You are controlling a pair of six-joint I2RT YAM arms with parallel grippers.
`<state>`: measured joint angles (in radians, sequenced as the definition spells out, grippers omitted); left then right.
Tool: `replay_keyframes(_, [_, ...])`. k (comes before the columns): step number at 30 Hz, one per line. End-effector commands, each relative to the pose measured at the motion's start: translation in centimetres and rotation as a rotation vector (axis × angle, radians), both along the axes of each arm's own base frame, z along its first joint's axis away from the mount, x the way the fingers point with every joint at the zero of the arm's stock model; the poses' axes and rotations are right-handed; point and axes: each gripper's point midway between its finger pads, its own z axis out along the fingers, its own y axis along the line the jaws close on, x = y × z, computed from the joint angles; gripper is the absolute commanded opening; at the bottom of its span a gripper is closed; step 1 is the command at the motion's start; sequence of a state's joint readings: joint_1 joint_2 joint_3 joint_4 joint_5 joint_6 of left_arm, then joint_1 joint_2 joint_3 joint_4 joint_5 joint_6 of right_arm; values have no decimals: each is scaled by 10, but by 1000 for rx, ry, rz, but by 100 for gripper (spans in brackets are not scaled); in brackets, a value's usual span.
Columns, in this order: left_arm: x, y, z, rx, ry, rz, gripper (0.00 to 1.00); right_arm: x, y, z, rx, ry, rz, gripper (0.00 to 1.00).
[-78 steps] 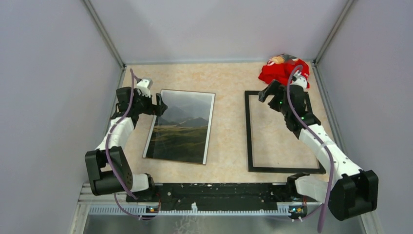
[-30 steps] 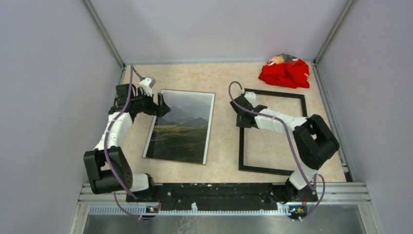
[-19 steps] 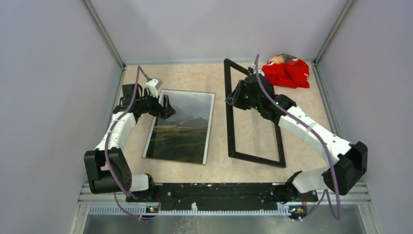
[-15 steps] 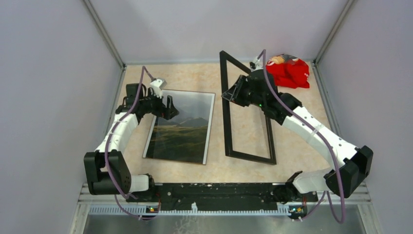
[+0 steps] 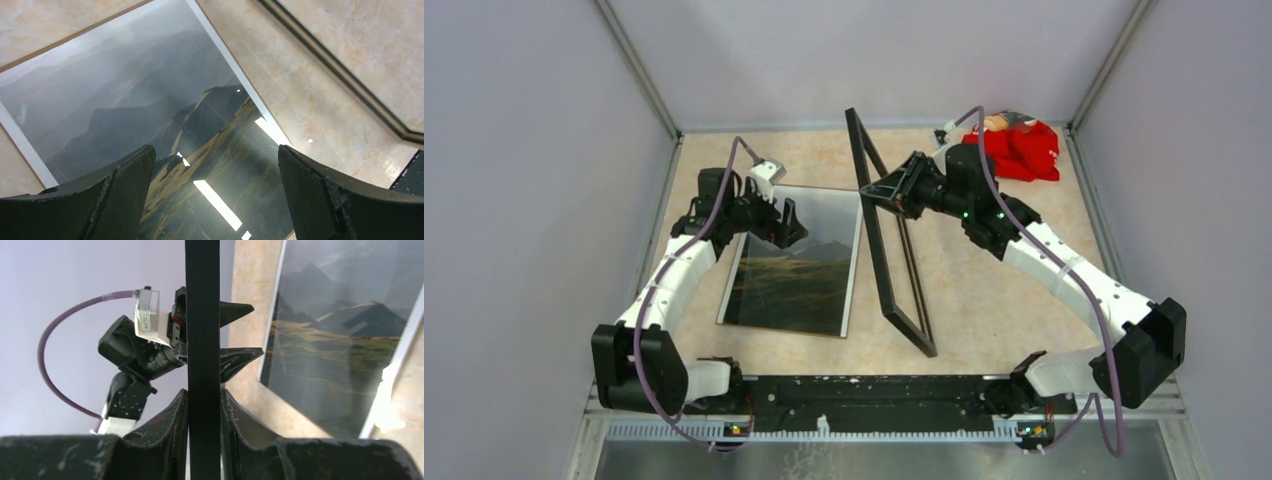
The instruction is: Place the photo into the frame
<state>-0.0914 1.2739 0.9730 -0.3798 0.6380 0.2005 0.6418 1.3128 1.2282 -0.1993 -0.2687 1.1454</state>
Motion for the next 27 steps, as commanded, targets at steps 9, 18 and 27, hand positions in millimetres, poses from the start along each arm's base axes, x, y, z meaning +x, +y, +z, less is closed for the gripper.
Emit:
replay_keyframes(9, [9,-42,71,-73,-129,-38,99,3,-31,62,281,-64,0,0])
replay_keyframes(18, [14,-80,88,-73,-178,-60,99,10,-78,19,236,21,-30,32])
replay_keyframes(27, [17,-113,101,-68,-207,-97,99,11,-140,3,110,30,-127,64])
